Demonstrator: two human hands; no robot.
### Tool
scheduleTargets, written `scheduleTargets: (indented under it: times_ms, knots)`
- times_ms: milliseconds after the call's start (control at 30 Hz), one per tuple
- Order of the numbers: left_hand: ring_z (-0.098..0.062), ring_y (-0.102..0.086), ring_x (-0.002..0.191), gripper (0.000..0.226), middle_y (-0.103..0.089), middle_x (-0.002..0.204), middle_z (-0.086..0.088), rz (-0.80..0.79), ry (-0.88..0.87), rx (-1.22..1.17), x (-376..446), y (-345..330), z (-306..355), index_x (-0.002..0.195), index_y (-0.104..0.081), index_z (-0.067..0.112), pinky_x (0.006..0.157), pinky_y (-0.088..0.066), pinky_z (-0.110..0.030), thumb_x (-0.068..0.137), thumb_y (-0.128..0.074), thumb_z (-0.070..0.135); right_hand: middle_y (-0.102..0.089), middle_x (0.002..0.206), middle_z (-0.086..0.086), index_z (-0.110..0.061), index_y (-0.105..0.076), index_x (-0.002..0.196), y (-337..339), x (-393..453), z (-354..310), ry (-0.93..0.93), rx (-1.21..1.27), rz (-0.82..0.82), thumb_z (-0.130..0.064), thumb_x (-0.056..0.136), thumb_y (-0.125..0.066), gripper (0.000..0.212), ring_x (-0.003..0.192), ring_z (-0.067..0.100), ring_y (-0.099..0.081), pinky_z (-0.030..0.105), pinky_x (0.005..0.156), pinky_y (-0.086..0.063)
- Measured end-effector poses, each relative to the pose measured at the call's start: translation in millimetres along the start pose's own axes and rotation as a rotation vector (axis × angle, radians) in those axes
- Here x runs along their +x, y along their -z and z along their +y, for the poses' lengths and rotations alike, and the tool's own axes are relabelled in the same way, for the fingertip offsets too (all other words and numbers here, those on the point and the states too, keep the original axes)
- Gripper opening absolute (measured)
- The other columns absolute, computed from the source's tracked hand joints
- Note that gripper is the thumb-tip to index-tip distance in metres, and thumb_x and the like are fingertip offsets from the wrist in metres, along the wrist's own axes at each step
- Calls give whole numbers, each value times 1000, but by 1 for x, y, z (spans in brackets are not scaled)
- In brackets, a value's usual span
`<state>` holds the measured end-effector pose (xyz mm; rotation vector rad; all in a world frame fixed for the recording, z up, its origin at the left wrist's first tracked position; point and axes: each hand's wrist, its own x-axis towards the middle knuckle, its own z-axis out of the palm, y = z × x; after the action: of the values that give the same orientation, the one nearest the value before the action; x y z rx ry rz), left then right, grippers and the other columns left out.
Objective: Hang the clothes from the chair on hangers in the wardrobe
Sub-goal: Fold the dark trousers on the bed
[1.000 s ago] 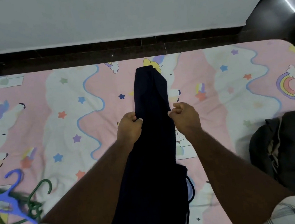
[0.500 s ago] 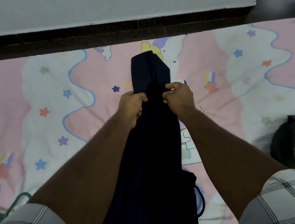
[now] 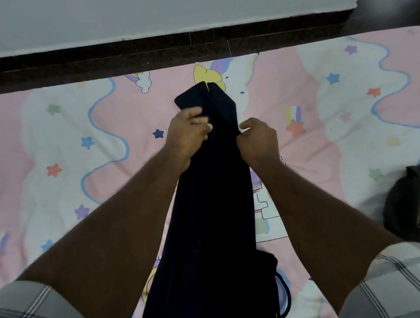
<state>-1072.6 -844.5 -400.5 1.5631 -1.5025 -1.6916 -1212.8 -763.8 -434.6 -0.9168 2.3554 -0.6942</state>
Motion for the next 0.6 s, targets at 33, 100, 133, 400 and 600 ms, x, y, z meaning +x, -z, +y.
scheduleTargets:
  times_ms: [33, 100, 133, 400, 600]
  knots:
    - [3, -63, 83, 51, -66, 127, -1, -73, -109, 46, 1, -6, 4, 140, -53, 13, 74, -50, -12, 92, -63, -2, -70, 114, 6, -14, -67, 118, 4, 1, 5, -65, 63, 58, -10, 85, -56, 35, 109, 26, -62, 20, 87, -38]
    - [9, -64, 92, 50, -65, 130, 0, -256, -242, 153, -4, -20, 8, 137, -58, 12, 89, -49, -12, 91, -57, -9, -70, 116, 3, -15, -67, 115, 12, 3, 18, -168, 130, 116, -14, 86, -58, 31, 113, 26, -60, 23, 90, -39]
    - [6, -64, 101, 48, -67, 127, 3, -261, -272, 207, -7, -25, 6, 133, -62, 13, 97, -49, -16, 91, -55, -9, -70, 117, 2, -15, -68, 114, 15, 4, 23, -198, 143, 126, -16, 87, -58, 29, 114, 25, -60, 23, 90, -39]
    - [-17, -63, 90, 31, -65, 97, 0, 159, 191, -30, -6, 16, -28, 130, -58, 15, 85, -55, -30, 99, -57, 15, -75, 97, -7, -23, -74, 102, 10, 3, 8, 70, 211, 33, -19, 86, -65, 19, 94, 12, -67, 22, 91, -49]
    - [-12, -60, 114, 40, -63, 131, 2, 13, 91, -46, -4, 5, -20, 139, -57, 27, 96, -50, -27, 100, -59, 17, -64, 132, 5, -14, -62, 132, -4, 11, -1, 213, 17, -222, -10, 88, -60, 44, 123, 24, -57, 23, 103, -40]
